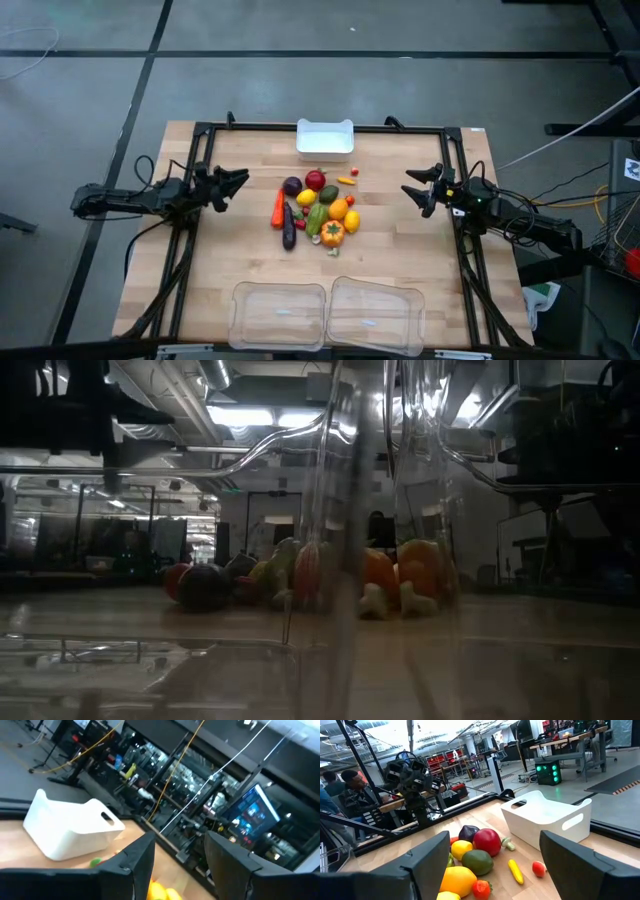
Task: Sort produce into baskets
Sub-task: Put the carrot into the left transparent bin
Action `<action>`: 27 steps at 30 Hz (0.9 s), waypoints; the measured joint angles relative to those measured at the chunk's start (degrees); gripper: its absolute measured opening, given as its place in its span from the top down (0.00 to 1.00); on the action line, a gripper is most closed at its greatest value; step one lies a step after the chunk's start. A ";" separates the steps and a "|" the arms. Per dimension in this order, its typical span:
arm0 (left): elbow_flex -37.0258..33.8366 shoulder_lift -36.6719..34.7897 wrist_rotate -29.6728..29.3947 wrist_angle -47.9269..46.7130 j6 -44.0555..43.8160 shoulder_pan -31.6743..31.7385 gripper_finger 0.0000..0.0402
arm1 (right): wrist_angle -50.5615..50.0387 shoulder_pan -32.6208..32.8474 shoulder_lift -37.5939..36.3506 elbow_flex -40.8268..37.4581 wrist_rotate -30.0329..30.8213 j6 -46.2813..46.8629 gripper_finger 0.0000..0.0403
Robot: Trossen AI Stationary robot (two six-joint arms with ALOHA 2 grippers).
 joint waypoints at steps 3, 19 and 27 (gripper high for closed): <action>1.49 4.02 0.00 0.24 -0.28 0.00 0.58 | 0.00 0.00 0.00 0.01 0.01 0.00 0.24; 23.75 27.18 0.08 -16.58 4.89 0.00 0.58 | 0.00 -0.02 0.00 0.00 2.83 -0.26 0.24; 37.15 40.38 0.14 -34.64 0.21 0.00 0.58 | -0.02 0.01 0.02 0.00 3.00 -0.26 0.24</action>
